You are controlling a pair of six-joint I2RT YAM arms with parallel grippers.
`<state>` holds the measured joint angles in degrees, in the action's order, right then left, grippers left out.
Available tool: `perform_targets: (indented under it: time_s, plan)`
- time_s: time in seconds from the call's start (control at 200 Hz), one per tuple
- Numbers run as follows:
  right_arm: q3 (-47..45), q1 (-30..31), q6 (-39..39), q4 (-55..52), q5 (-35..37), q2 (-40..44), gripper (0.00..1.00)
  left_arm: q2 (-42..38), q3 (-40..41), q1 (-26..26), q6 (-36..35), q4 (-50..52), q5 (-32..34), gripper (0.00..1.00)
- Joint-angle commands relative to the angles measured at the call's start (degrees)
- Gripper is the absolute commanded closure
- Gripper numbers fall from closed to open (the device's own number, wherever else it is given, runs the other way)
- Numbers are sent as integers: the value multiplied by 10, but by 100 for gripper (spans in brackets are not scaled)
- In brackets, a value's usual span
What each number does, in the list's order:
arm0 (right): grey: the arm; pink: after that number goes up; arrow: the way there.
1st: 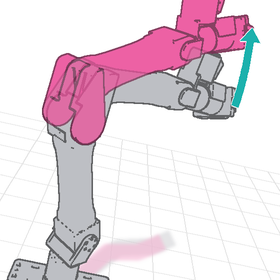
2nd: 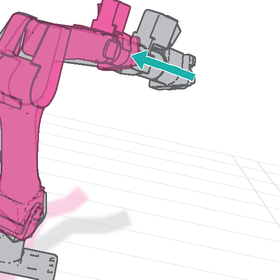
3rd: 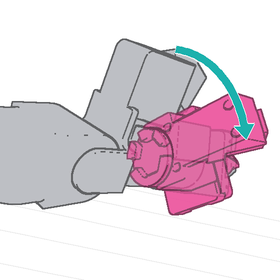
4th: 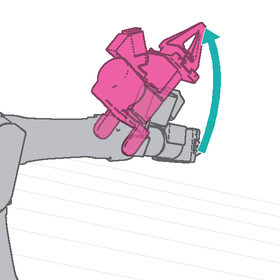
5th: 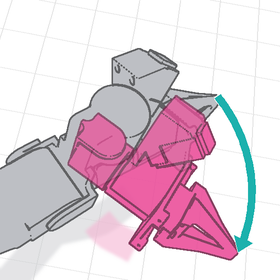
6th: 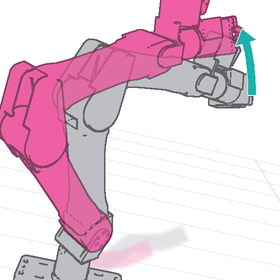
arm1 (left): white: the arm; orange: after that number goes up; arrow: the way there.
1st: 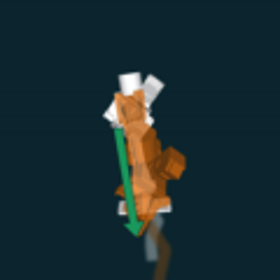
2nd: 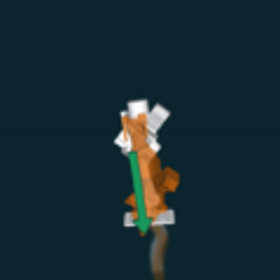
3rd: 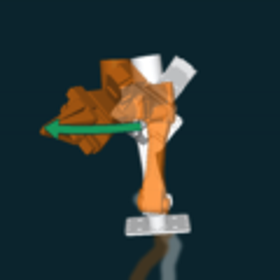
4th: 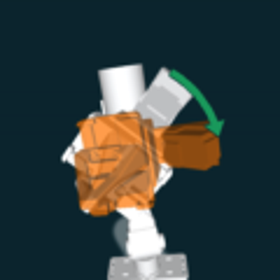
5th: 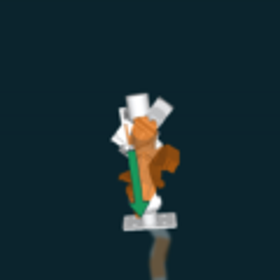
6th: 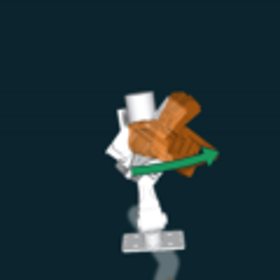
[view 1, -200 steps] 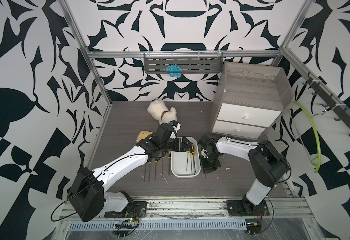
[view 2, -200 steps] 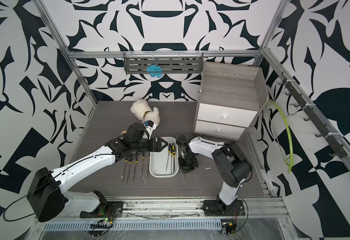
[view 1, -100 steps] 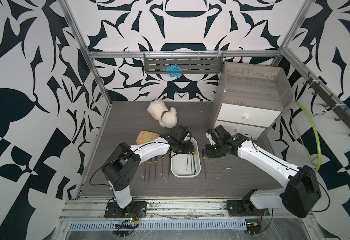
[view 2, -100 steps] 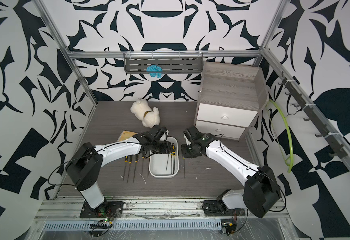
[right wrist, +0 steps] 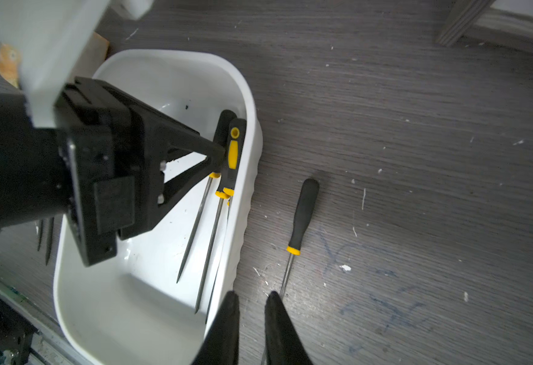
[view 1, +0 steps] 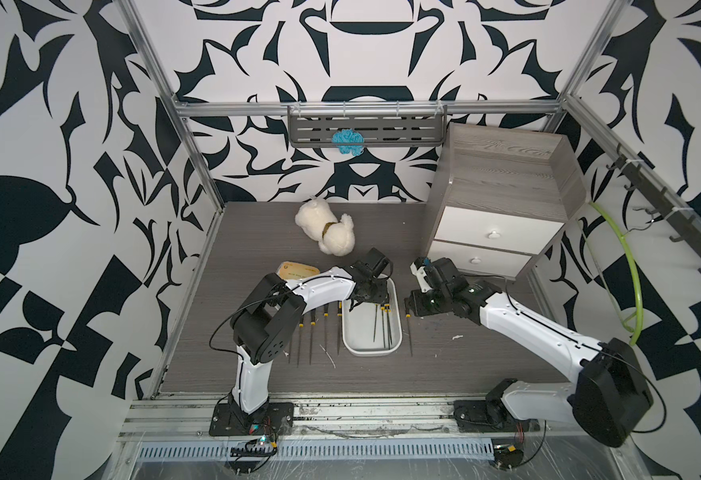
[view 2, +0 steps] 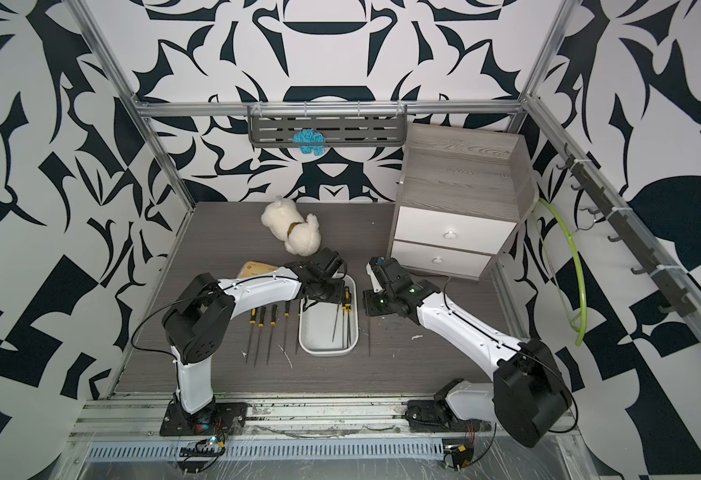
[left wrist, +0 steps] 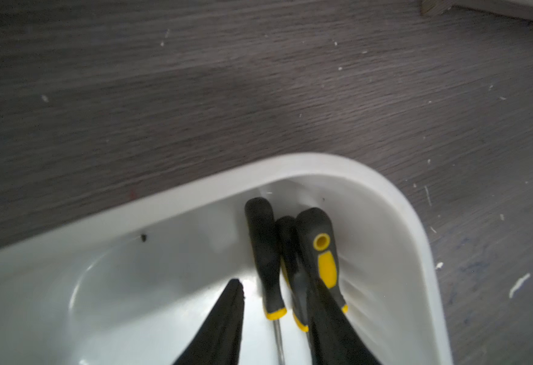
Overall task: Take the file tool out of the storage box
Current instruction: Pick up the file tool from the storage box.
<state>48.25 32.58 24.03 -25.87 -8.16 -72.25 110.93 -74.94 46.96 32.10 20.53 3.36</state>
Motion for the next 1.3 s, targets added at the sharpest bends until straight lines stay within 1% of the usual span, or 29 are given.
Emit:
perform_targets:
  time_s: [0.0, 0.135, 0.255, 0.365, 0.41, 0.48, 0.51, 0.605, 0.695, 0.79, 0.825, 0.85, 0.88, 0.93, 1.115, 1.27, 1.295]
  plan:
    - [-6, -3, -4, 23, 4, 23, 79, -12, 1, 2, -14, 24, 34, 64]
    - [-4, -2, -5, 22, -4, 19, 79, 22, -27, 2, -19, 46, 25, 64]
    - [-10, -3, -4, 25, -5, 26, 79, 32, -31, 3, -23, 46, 35, 64]
    - [-12, -3, -4, 25, -4, 30, 79, 41, -37, 4, -24, 48, 22, 64]
    - [-12, -3, -4, 24, -4, 29, 79, 50, -48, 7, -24, 60, 31, 65]
    - [-12, -2, -4, 23, -3, 28, 79, 65, -72, 17, -29, 94, 63, 66]
    - [-12, -3, -4, 23, -3, 28, 79, 71, -78, 19, -31, 103, 71, 68]
    - [-12, -3, -4, 23, -3, 29, 78, 79, -81, 19, -27, 108, 65, 74]
    - [-12, -3, -4, 24, -4, 29, 78, 84, -84, 19, -23, 111, 63, 76]
    - [-12, -3, -4, 24, -6, 28, 78, 101, -99, 19, -26, 127, 60, 73]
    - [-13, -3, -4, 24, -7, 28, 78, 109, -106, 19, -27, 135, 55, 78]
    - [-13, -3, -4, 25, -8, 28, 78, 112, -109, 19, -27, 137, 51, 85]
    - [-13, -3, -4, 25, -8, 28, 78, 112, -108, 19, -25, 135, 46, 89]
    - [-13, -3, -4, 26, -8, 28, 78, 108, -105, 19, -22, 130, 39, 94]
    - [-14, -2, -4, 30, -10, 27, 78, 58, -79, 19, -16, 104, 44, 96]
    - [-20, -3, -4, 38, -12, 35, 78, -12, -52, 16, -12, 59, 47, 97]
    - [-21, -3, -4, 39, -13, 37, 78, -24, -47, 15, -15, 43, 42, 99]
